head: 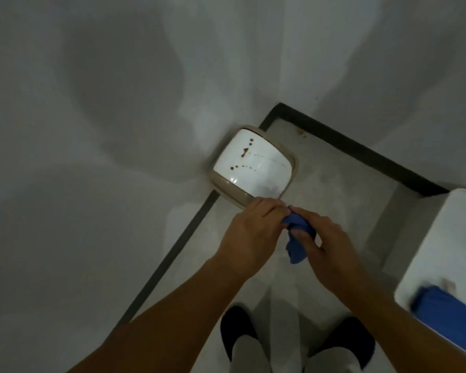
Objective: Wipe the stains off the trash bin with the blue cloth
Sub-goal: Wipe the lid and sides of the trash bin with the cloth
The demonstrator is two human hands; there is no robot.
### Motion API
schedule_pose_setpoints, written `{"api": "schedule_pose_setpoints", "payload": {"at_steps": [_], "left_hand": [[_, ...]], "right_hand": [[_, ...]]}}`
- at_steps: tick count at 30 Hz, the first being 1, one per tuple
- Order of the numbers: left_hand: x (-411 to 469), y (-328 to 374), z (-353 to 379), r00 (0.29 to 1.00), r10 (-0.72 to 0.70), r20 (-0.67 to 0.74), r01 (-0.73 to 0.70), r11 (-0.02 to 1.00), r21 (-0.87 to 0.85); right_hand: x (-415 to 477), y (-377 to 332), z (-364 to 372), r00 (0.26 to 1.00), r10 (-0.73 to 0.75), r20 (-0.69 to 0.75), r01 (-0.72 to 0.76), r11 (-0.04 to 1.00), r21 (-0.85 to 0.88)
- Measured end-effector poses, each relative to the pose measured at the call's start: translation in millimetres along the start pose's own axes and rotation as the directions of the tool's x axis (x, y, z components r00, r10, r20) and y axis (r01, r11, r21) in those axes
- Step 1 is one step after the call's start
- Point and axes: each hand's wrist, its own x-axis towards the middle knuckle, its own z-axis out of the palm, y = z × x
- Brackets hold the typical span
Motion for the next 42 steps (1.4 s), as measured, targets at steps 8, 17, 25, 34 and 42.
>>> {"api": "schedule_pose_setpoints", "payload": {"at_steps": [8,17,25,34,42], "left_hand": [[-46,-104,-7,0.942,-0.325,-0.084,0.319,0.945,-0.077],[-13,-202,14,0.961,-0.274,0.041,0.273,0.962,0.034],[-2,-224,25,0.974,-0.218,0.066,0.22,0.975,-0.03],[-4,-232,31,0.98,-0.201,0.005,0.201,0.979,-0.015],[-4,-234,33,0.982,-0.189,-0.013,0.189,0.982,-0.005]], "right_hand": [[13,2,39,0.965,0.257,0.06,-0.254,0.847,0.467],[64,74,18,0.848,0.421,-0.323,-0.176,0.797,0.577],[123,75,99,0.801,0.277,-0.53,-0.07,0.924,0.376],[93,97,157,0.828,-0.064,-0.557,0.094,0.995,0.025],[116,94,146,0.778,0.069,-0.625,-0.042,0.997,0.058]]}}
